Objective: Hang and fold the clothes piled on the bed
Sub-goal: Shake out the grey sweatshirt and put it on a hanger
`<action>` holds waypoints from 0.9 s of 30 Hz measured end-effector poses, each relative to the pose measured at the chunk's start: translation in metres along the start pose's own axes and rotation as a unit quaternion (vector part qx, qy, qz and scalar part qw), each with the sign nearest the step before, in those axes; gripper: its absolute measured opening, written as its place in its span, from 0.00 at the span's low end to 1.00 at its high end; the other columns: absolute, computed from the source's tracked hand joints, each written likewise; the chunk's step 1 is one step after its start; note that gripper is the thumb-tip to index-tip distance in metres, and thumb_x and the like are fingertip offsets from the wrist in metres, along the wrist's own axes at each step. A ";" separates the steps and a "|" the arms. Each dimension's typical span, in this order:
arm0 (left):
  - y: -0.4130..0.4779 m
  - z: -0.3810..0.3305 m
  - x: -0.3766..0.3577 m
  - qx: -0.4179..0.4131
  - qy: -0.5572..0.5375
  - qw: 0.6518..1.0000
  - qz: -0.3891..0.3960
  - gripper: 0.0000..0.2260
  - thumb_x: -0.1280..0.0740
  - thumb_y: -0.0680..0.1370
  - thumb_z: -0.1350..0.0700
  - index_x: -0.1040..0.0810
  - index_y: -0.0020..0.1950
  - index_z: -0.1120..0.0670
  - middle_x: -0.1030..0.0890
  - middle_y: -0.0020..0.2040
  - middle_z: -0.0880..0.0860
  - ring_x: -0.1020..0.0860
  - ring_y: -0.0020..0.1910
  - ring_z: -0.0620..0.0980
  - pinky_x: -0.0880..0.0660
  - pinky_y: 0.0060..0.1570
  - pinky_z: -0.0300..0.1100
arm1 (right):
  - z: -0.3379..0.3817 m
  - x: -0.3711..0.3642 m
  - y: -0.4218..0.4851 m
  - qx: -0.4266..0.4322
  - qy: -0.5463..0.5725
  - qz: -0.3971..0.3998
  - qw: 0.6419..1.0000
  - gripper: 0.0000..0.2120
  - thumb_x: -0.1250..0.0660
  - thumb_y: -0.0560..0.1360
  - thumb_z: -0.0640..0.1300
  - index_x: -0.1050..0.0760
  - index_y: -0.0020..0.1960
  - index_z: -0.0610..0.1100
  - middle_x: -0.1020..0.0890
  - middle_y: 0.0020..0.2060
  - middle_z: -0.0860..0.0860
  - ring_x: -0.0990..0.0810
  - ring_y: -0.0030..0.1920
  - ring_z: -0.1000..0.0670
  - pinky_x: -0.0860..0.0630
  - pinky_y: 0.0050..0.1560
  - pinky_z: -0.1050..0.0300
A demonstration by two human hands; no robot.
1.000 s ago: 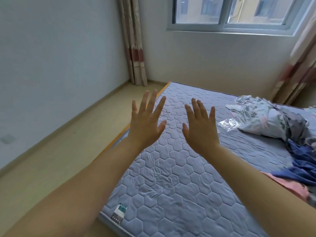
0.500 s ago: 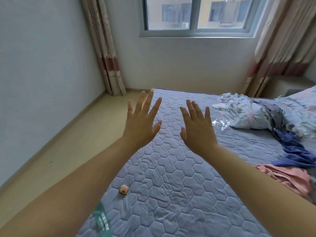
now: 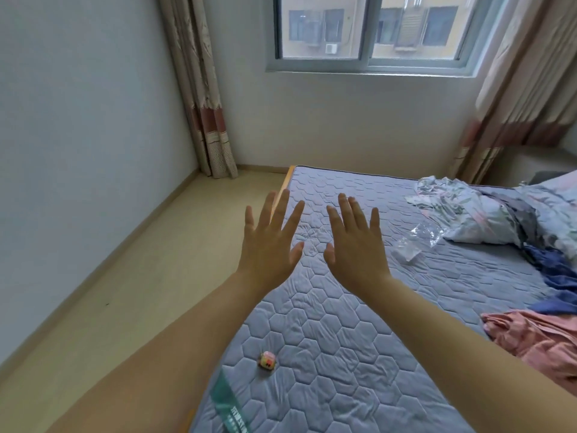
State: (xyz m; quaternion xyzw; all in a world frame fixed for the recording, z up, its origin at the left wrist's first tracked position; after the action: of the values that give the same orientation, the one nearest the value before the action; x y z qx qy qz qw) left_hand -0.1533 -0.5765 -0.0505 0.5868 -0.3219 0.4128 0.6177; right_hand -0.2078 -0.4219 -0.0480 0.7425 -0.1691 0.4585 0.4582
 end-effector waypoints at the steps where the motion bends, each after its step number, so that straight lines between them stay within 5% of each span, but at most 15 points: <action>1: -0.003 0.006 0.001 0.017 -0.003 1.000 0.000 0.30 0.50 0.76 0.41 0.45 0.76 0.51 0.41 0.77 0.58 0.42 0.75 0.60 0.40 0.65 0.67 | 0.007 -0.001 0.002 0.004 0.002 -0.006 1.000 0.34 0.26 0.67 0.49 0.30 0.69 0.39 0.32 0.70 0.38 0.32 0.70 0.38 0.41 0.67 0.35; 9: -0.031 0.091 0.007 0.086 -0.022 0.996 -0.022 0.29 0.51 0.76 0.42 0.44 0.76 0.52 0.40 0.76 0.59 0.40 0.74 0.61 0.41 0.65 0.67 | 0.095 0.002 0.036 0.022 0.013 -0.019 1.000 0.33 0.28 0.69 0.48 0.32 0.70 0.39 0.33 0.71 0.38 0.34 0.71 0.38 0.40 0.67 0.34; 27: -0.108 0.489 -0.021 0.061 -0.017 0.998 -0.010 0.30 0.52 0.77 0.42 0.47 0.77 0.51 0.42 0.77 0.58 0.43 0.76 0.59 0.42 0.68 0.65 | 0.480 -0.035 0.169 -0.015 0.055 0.030 0.998 0.32 0.30 0.70 0.46 0.35 0.72 0.40 0.36 0.73 0.40 0.39 0.74 0.40 0.52 0.70 0.40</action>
State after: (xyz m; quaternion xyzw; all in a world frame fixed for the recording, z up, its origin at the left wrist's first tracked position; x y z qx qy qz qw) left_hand -0.0250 -1.0607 -0.0679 0.6339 -0.3009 0.4152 0.5790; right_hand -0.0871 -0.9170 -0.0654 0.7038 -0.1731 0.5095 0.4638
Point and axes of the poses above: each hand's wrist, its own y-axis towards the middle knuckle, its own x-axis out of the back of the hand, z = x × y, the point moved 2 cm from there along y, towards the middle knuckle
